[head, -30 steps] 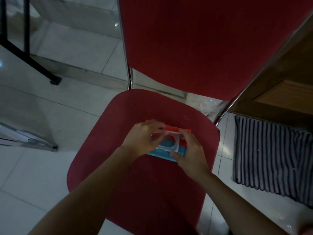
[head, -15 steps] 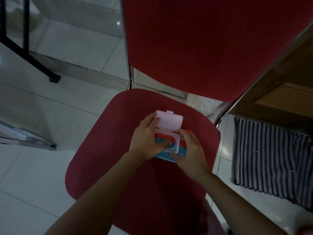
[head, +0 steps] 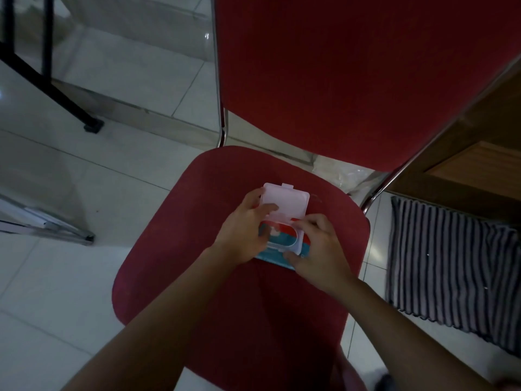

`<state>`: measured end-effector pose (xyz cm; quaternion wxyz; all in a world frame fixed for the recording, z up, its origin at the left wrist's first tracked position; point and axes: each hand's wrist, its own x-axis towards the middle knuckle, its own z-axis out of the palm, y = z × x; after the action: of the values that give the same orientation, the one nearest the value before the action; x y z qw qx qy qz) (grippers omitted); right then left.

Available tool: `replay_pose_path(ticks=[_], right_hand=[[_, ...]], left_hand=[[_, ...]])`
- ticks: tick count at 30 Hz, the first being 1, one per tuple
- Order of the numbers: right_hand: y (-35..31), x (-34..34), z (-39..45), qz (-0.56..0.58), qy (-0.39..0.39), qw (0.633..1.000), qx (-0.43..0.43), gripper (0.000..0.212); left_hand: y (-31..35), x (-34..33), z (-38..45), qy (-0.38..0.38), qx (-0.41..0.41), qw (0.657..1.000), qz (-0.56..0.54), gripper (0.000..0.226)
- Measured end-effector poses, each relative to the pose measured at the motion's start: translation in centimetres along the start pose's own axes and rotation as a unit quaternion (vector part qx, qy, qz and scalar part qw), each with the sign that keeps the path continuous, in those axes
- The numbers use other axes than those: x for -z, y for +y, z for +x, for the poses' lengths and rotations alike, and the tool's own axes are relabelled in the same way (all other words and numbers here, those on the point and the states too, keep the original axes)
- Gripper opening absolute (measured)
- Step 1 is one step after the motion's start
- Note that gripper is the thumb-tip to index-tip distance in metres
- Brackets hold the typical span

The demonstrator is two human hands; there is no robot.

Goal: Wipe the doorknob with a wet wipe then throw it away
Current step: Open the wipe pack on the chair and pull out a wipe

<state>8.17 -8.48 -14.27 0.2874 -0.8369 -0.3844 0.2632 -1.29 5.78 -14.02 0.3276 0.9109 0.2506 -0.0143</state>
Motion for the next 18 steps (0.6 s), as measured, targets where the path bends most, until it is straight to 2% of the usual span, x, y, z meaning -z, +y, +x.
replay_pose_path(ticks=[3,5,10,13,18], right_hand=[[-0.5,0.0,0.1,-0.020,-0.004,1.000,-0.012,0.051],[-0.8,-0.1,0.3,-0.032,0.016,0.999,-0.014,0.041],[-1.5,-0.8,1.5,-0.087,0.053,0.994,0.047,0.014],[-2.0,-1.2,2.3,-0.119,0.039,0.988,0.086,0.013],[-2.5,-1.4,3.2,-0.083,-0.011,0.992,0.089,0.013]], left_hand=[[-0.8,0.7,0.1,-0.011,-0.017,0.999,-0.026,0.041],[-1.3,1.2,0.1,-0.024,-0.027,0.999,-0.021,0.040],[-1.9,1.3,0.0,-0.033,-0.046,0.998,-0.026,0.039],[-1.8,1.2,-0.2,-0.021,-0.053,0.997,-0.043,0.037],[-1.7,1.3,-0.3,-0.027,-0.036,0.997,-0.059,0.034]])
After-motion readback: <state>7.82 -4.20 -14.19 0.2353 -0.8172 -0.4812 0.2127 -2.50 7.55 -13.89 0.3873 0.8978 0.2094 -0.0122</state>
